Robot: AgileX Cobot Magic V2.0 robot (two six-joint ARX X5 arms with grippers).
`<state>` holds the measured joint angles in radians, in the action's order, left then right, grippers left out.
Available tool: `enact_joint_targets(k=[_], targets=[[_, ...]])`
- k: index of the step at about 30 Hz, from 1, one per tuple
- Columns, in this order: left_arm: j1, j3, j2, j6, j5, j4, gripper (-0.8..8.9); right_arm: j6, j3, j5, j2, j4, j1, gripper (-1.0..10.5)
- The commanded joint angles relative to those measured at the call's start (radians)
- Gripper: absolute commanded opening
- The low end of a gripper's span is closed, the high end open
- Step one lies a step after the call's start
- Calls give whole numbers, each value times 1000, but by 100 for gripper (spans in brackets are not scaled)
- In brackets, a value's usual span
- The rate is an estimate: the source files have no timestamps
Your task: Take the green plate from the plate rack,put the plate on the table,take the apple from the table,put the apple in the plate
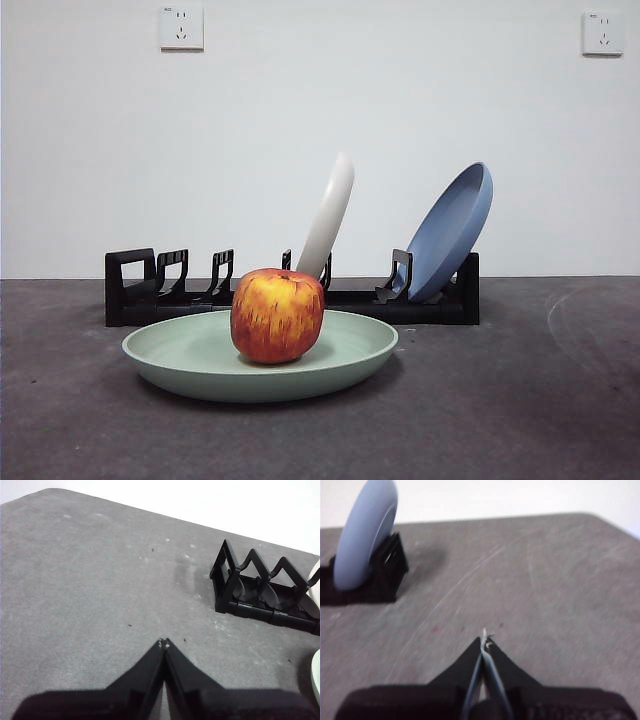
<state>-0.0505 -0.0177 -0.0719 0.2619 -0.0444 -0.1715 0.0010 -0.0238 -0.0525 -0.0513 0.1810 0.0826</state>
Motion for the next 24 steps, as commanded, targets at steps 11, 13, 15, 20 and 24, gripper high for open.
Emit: enact_joint_targets(k=[11,13,15,20,24], targets=[[-3,7,0,-12,0,7,-3,11,10,8,43,7,-24,0],[-3,7,0,-12,0,7,-4,12,10,8,43,6,-24,0],[-3,7,0,-12,0,7,-4,16,10,8,43,2,-24,0],[-3,7,0,-12,0,7,-4,16,9,8,42,2,-24,0],[-3,7,0,-12,0,7,-3,16,9,8,42,2,-24,0]])
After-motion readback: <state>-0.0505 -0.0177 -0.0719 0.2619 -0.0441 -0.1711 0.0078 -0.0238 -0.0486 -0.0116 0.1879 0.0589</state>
